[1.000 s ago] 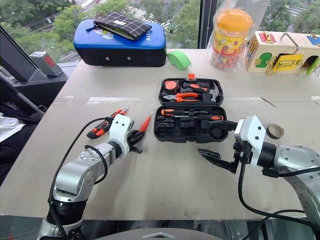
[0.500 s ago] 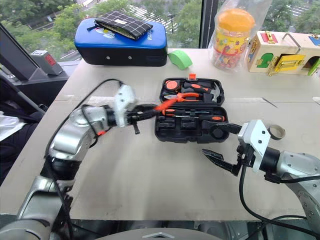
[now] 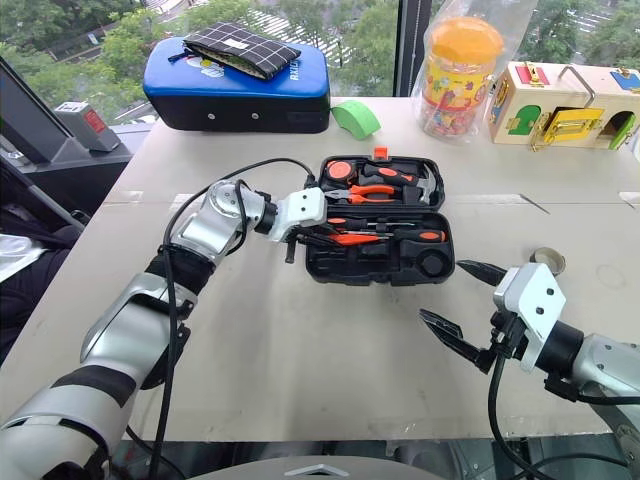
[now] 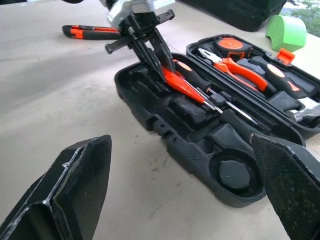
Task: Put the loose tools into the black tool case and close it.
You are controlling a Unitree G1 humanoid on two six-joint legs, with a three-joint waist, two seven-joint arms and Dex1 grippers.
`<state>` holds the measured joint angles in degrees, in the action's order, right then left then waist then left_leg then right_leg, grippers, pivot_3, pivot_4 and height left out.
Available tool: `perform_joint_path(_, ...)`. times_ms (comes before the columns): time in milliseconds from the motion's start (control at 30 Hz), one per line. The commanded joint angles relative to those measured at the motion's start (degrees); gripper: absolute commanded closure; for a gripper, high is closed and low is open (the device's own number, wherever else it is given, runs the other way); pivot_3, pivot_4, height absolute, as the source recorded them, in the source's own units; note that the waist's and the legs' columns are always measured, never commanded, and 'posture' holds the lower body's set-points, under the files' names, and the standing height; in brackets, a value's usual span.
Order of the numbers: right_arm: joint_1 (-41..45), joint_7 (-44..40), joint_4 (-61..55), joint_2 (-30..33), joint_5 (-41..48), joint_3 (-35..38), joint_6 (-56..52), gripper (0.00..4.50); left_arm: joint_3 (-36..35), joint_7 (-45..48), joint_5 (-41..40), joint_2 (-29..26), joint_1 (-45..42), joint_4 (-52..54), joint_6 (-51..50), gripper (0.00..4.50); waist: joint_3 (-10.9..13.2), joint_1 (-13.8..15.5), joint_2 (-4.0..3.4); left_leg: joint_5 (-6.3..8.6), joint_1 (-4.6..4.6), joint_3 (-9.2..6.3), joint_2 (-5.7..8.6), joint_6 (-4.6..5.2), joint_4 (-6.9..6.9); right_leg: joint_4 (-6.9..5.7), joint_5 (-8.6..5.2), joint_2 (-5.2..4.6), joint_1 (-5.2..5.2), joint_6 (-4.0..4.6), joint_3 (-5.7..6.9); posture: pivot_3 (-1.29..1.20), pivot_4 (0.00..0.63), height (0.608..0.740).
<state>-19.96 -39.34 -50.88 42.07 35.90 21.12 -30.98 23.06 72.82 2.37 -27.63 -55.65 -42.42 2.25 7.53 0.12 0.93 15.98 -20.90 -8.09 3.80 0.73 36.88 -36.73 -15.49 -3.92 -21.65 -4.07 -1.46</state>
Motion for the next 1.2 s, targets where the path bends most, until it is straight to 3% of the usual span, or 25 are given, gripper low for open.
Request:
perform_joint_path(33,-0.47,0.63,-1.77,-0.56,-0.81,1.55,2.04,0.00,0.24,0.79,2.18,0.66,-1.59,-2.01,1.70,4.17,0.00,0.01,0.00,0.00,0.01,0.00,0.00,0.01,0.05,-0.02,0.00,0.00,0.03,0.00,0.00,0.00,0.150,0.740)
perform_joint_path(767,-1.06,1.64,-1.39,-0.88,-2.30,0.20,3.16,0.00,-0.59,1.49,4.91,3.29,-1.55,-2.89,4.37,4.17,-0.01,0.12,0.00,0.01,-0.01,-0.13,0.03,0.02,0.23,-0.10,-0.01,0.02,0.10,-0.03,0.12,0.00,0.150,0.740)
perform_joint_path(800,-0.94,1.67,-1.28,-0.86,-2.37,0.11,3.14,0.00,-0.94,1.85,4.51,3.43,-1.63,-2.79,4.34,3.13,-0.01,0.18,0.00,0.01,-0.01,-0.13,0.03,0.02,0.24,-0.10,-0.01,0.02,0.11,-0.03,0.12,0.00,0.150,0.740)
perform_joint_path(933,-0.74,1.88,-1.40,-0.91,-2.45,-0.06,2.90,0.00,-4.50,3.16,0.47,3.82,-2.34,-1.54,2.37,1.40,0.00,0.01,0.00,0.01,-0.01,-0.13,0.02,0.02,0.24,-0.11,-0.01,0.02,0.09,-0.03,0.12,0.00,0.150,0.740)
perform_joint_path(1033,-0.49,2.08,-1.14,-0.92,-2.82,-0.30,3.03,0.00,-8.43,7.47,-5.54,3.66,-2.28,1.65,-3.80,1.40,0.01,-0.28,0.00,0.01,-0.04,-0.17,0.01,0.01,0.24,-0.12,-0.01,0.05,0.08,-0.03,0.16,0.00,0.150,0.740)
perform_joint_path(1067,-0.33,2.16,-1.00,-0.92,-3.00,-0.50,3.10,0.00,-9.36,8.50,-7.06,3.48,-1.93,2.88,-6.15,1.63,0.01,-0.42,0.00,0.01,-0.05,-0.18,0.01,0.01,0.24,-0.12,-0.01,0.05,0.08,-0.03,0.17,0.00,0.150,0.740)
perform_joint_path(1100,-0.02,2.30,-0.80,-0.98,-3.18,-0.81,3.15,0.00,-10.31,8.61,-8.31,3.46,-1.37,4.09,-8.62,2.15,0.01,-0.56,0.00,0.01,-0.06,-0.20,0.00,0.01,0.24,-0.12,-0.02,0.05,0.08,-0.03,0.19,0.00,0.150,0.740)
perform_joint_path(1167,0.73,2.65,-0.57,-1.12,-3.42,-1.47,3.12,0.00,-11.35,7.56,-9.52,3.47,0.95,7.31,-11.33,2.48,0.00,-0.77,-0.01,0.01,-0.05,-0.19,0.01,0.01,0.25,-0.12,-0.01,0.05,0.09,-0.03,0.18,0.00,0.150,0.740)
perform_joint_path(1200,1.04,2.85,-0.54,-1.20,-3.47,-1.74,3.05,0.00,-12.05,5.57,-9.75,3.93,1.90,8.45,-12.47,3.02,-0.01,-0.85,-0.03,0.01,-0.04,-0.19,0.00,0.01,0.26,-0.13,-0.01,0.05,0.09,-0.03,0.17,0.00,0.150,0.740)
